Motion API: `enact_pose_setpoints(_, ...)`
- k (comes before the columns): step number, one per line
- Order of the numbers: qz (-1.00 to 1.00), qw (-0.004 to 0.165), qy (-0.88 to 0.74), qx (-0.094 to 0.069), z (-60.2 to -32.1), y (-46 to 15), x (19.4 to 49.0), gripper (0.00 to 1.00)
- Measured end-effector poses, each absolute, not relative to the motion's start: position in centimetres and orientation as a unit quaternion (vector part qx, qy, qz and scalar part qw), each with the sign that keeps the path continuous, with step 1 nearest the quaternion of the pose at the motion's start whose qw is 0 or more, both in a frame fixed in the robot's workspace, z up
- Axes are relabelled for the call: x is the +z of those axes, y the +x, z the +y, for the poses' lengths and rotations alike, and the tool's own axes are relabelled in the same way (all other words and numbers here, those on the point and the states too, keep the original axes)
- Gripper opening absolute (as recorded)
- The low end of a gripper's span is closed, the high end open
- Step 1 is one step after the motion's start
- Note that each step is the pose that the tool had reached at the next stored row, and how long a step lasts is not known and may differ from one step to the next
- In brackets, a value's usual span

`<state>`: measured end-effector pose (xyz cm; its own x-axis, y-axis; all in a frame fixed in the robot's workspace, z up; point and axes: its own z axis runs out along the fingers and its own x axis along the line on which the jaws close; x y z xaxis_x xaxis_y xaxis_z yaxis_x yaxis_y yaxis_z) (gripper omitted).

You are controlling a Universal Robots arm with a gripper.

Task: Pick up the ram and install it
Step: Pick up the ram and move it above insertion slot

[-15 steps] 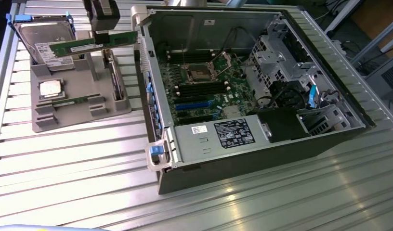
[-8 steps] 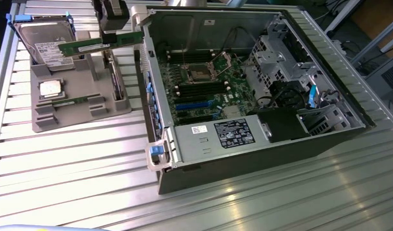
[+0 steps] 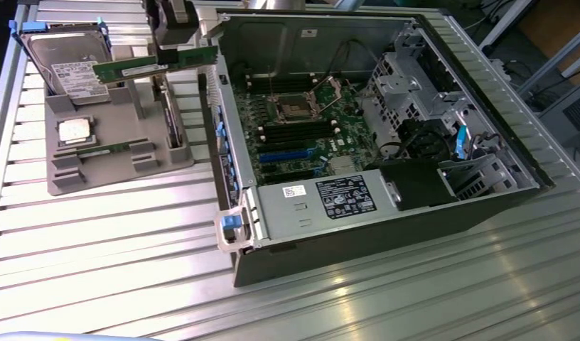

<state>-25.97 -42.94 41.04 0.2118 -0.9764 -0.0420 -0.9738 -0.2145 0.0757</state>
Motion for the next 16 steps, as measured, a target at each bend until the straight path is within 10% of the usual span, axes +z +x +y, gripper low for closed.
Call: enact_pose_setpoints(16, -0.626, 0.019, 0.778, -0.043, -42.9, -23.4, 41.0, 0.14)
